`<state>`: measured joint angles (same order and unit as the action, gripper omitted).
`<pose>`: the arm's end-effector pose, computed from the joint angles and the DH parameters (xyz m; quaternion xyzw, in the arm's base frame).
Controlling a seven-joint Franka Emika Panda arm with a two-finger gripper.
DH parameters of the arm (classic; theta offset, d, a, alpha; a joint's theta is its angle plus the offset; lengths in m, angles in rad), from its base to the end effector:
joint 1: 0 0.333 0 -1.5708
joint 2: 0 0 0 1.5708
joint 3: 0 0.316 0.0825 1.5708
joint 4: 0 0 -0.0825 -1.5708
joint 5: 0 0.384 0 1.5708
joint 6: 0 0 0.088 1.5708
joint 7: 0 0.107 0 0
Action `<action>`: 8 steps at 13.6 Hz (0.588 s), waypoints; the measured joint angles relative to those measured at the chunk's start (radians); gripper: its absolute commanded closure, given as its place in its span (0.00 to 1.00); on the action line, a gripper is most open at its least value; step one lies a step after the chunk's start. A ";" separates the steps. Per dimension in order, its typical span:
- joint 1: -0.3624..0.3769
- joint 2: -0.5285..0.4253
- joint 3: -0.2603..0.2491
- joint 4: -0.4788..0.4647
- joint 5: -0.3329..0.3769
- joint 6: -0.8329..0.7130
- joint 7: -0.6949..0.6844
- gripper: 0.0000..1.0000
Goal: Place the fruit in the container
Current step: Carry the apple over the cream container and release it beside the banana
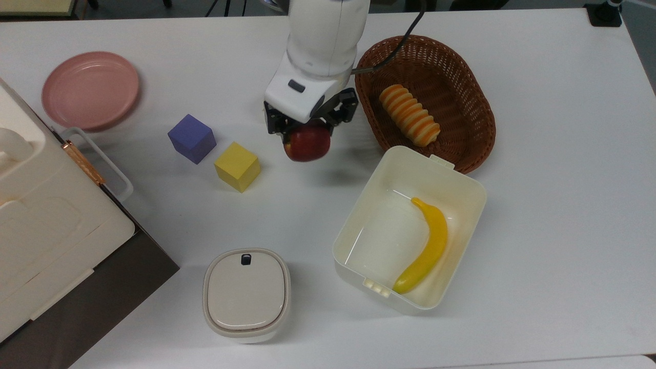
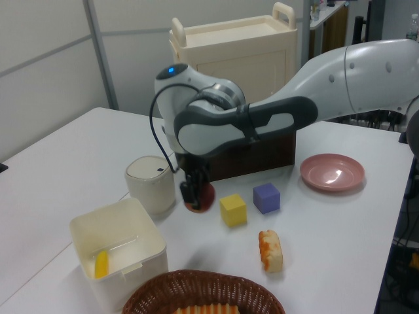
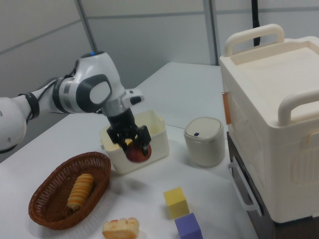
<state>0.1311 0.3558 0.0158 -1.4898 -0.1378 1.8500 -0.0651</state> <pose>0.6626 0.0857 0.4697 0.9903 0.1238 0.0048 0.0633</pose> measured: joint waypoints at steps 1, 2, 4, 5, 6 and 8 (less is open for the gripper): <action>0.009 0.000 0.002 0.010 0.000 0.047 0.026 0.32; 0.024 0.000 0.003 0.013 0.000 0.104 0.058 0.32; 0.060 0.007 0.005 0.013 0.000 0.222 0.113 0.32; 0.076 0.013 0.006 0.013 0.000 0.272 0.134 0.31; 0.092 0.022 0.007 0.013 -0.001 0.314 0.149 0.31; 0.121 0.045 0.007 0.012 -0.001 0.380 0.175 0.18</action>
<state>0.2520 0.4007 0.0230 -1.4775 -0.1385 2.2298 0.1103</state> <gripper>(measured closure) 0.216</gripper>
